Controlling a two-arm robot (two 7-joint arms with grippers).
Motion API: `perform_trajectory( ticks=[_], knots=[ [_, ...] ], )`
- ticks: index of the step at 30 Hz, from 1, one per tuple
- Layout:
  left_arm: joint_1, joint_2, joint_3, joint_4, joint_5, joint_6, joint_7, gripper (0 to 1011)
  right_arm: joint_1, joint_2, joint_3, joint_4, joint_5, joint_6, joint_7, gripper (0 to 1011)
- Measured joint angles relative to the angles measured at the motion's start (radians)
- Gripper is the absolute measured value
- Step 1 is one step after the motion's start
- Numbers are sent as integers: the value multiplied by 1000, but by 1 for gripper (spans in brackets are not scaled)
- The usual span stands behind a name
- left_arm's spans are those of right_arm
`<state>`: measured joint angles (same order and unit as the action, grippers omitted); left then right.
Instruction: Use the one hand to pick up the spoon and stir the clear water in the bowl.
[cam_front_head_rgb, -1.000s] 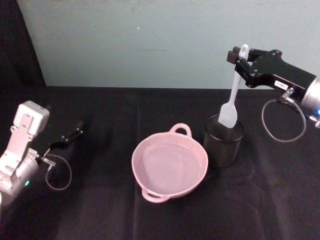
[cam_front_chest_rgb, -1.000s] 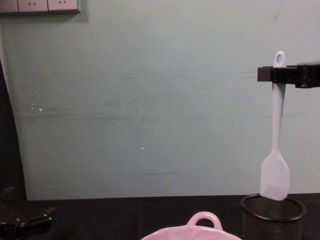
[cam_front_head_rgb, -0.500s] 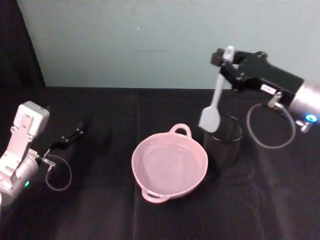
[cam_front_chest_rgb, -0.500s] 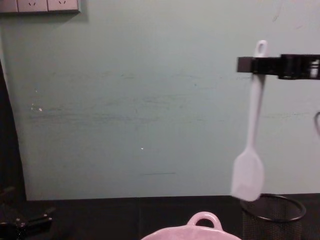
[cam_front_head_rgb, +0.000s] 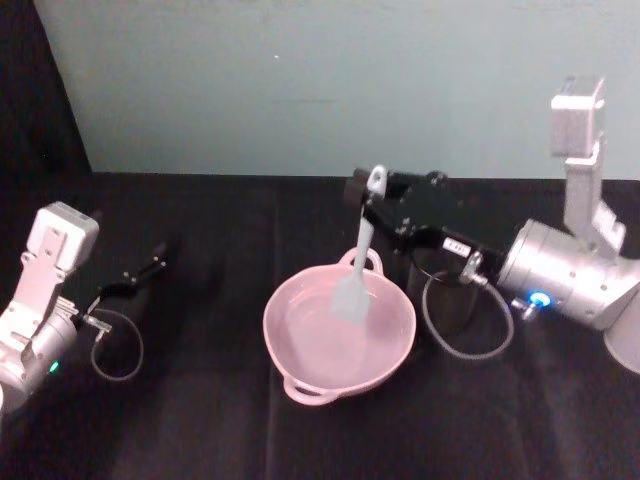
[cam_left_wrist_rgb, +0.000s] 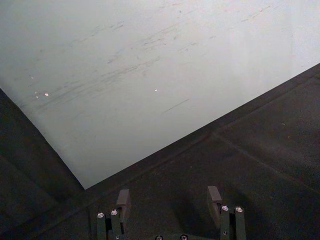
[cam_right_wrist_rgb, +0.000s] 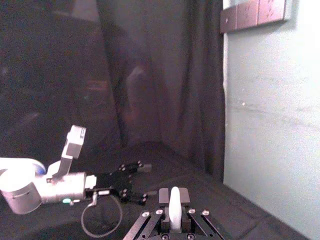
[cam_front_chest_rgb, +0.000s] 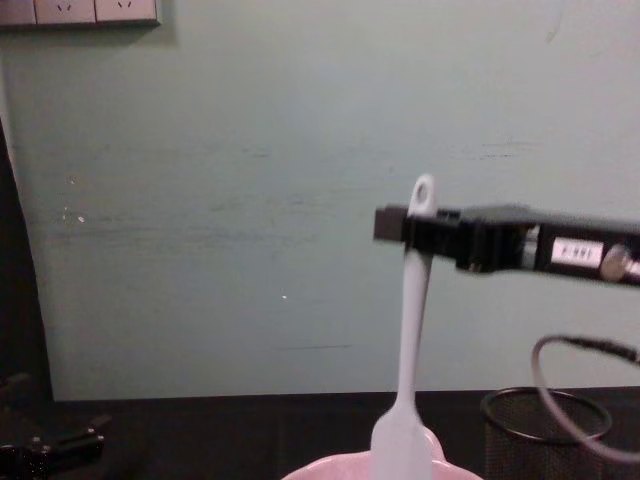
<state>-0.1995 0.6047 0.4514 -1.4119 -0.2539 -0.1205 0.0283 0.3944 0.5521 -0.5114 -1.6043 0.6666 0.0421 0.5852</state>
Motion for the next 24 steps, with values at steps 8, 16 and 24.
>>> perform_trajectory(
  ticks=[8,16,24],
  knots=[
    [0,0,0,0,0,0,0,1005,2,-45,-37,74,-23,-26,33,113],
    [0,0,0,0,0,0,0,1005,37,-91,-69,137,-37,-23,58,114],
    [0,0,0,0,0,0,0,1005,86,-145,-88,222,-59,-24,60,114]
  ],
)
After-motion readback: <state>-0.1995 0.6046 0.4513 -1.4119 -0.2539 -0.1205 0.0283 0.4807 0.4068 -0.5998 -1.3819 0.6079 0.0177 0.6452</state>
